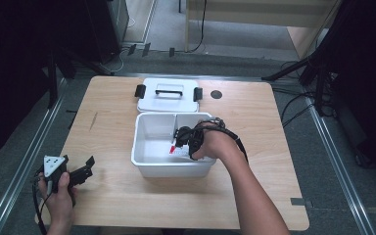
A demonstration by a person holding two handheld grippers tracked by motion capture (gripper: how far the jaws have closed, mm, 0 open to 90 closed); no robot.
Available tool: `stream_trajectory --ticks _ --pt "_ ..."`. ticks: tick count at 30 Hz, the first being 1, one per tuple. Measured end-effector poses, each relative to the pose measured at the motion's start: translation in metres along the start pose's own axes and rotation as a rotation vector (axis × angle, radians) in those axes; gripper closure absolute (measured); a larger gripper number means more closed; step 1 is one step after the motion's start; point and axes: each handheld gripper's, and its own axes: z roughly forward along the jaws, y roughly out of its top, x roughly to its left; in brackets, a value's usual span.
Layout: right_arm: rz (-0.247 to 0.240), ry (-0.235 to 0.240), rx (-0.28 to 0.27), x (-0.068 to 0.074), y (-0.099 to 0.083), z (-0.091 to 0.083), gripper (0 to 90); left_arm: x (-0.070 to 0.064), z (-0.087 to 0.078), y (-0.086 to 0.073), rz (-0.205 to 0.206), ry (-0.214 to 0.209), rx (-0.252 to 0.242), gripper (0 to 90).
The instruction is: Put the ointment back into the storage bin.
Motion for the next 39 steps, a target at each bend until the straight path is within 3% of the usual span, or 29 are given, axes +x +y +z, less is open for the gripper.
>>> stream_trajectory --ticks 7,28,34,39 --pt "-0.01 -0.008 0.015 0.001 0.002 0.003 72.0 0.0 0.0 0.0 0.0 0.0 0.002 6.9" --pt "-0.026 -0.007 -0.005 0.0 0.0 0.003 74.6 0.001 0.001 0.0 -0.004 -0.005 0.002 6.9" --pt "-0.008 0.002 -0.048 -0.001 -0.002 -0.004 74.6 0.001 0.001 0.0 -0.005 -0.006 0.002 6.9" --pt "0.02 0.011 -0.109 -0.001 -0.008 -0.019 75.3 0.001 0.001 0.0 -0.005 -0.005 0.003 6.9"
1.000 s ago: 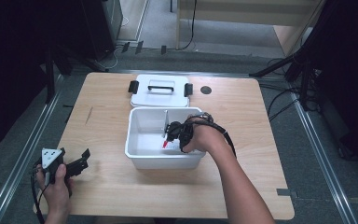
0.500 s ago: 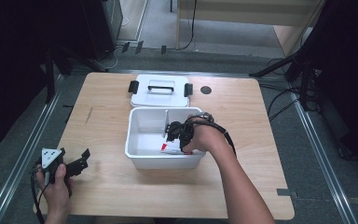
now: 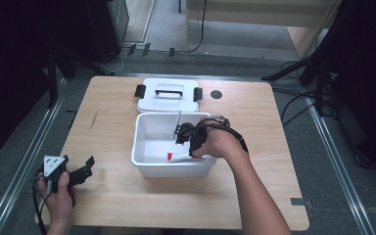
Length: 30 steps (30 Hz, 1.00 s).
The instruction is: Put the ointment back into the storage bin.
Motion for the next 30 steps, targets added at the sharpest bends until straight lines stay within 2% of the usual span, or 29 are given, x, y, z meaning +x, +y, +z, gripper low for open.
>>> stream_trajectory --ticks 4,8,17,22,26,30 --pt "0.013 0.001 -0.034 0.003 -0.006 -0.013 75.4 0.0 0.0 0.0 0.001 0.001 0.0 7.0" --pt "0.036 -0.02 -0.065 0.003 -0.014 -0.026 75.2 0.0 0.0 0.0 0.0 0.001 0.0 7.0" --pt "0.093 -0.049 -0.16 0.006 -0.042 -0.061 72.3 0.0 0.0 0.0 0.001 0.003 -0.001 7.0" --pt "0.13 -0.093 -0.188 0.007 -0.061 -0.077 67.1 0.0 0.0 0.0 0.002 0.004 -0.002 6.9" --pt "0.176 -0.119 -0.228 0.007 -0.077 -0.088 63.8 -0.001 0.0 0.0 0.005 0.006 0.0 7.0" --pt "0.252 -0.124 -0.254 0.004 -0.094 -0.093 60.9 -0.001 0.0 0.0 0.005 0.004 0.001 6.9"
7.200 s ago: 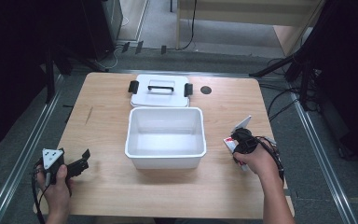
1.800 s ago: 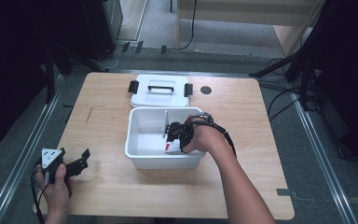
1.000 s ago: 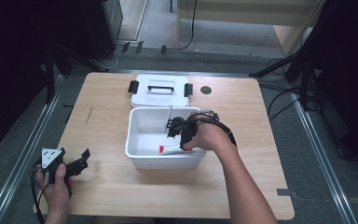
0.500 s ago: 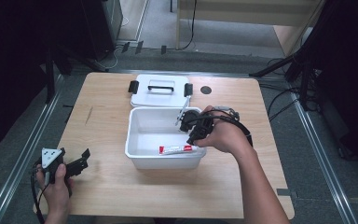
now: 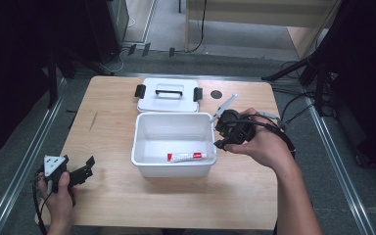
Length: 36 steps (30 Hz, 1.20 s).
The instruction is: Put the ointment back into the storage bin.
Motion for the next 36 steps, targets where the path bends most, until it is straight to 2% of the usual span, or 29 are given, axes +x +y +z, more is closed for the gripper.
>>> stream_trajectory --ticks 5,11,15,21,23,25,27,29,36 --pt "0.062 -0.024 0.015 -0.007 -0.021 -0.002 56.6 0.0 0.0 0.0 -0.005 -0.002 -0.004 6.9" --pt "0.151 -0.019 0.021 -0.014 -0.049 0.005 49.8 0.0 0.0 0.0 -0.005 -0.002 -0.002 6.9" --pt "0.21 -0.026 0.008 -0.019 -0.068 0.012 38.7 0.0 0.0 0.0 -0.004 -0.003 -0.001 6.9" --pt "0.299 -0.108 -0.022 -0.023 -0.094 0.022 21.5 0.0 0.0 0.0 -0.004 -0.003 -0.001 6.9" --pt "0.321 -0.122 -0.041 -0.022 -0.101 0.025 13.1 0.0 0.0 0.0 -0.003 -0.001 0.0 6.9" --pt "0.35 -0.141 -0.054 -0.023 -0.109 0.027 10.5 0.0 0.0 0.0 -0.002 -0.001 0.001 7.0" --pt "0.374 -0.144 -0.063 -0.024 -0.117 0.031 1.0 0.0 0.0 0.0 -0.002 -0.001 0.0 6.9" --pt "0.416 -0.144 -0.088 -0.024 -0.127 0.034 0.0 0.0 0.0 0.0 -0.002 -0.001 0.001 6.9" --pt "0.493 -0.163 -0.168 -0.021 -0.161 0.046 0.0 0.001 0.0 0.0 -0.004 -0.003 -0.002 6.9"
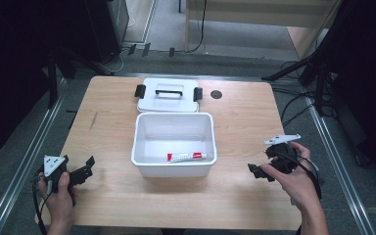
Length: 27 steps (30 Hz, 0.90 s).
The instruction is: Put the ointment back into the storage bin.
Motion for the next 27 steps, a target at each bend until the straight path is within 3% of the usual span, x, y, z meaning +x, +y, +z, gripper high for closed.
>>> stream_trajectory --ticks 6,18,27 --pt "0.077 -0.032 -0.058 -0.009 -0.034 0.011 0.0 0.0 0.0 0.0 0.0 0.002 0.0 6.9" --pt "0.222 -0.039 -0.183 -0.029 -0.098 0.017 0.0 0.0 -0.001 0.0 0.0 0.0 -0.004 6.9" --pt "0.27 -0.034 -0.28 -0.041 -0.128 0.014 0.6 0.0 -0.001 0.0 0.004 0.001 -0.005 6.9"
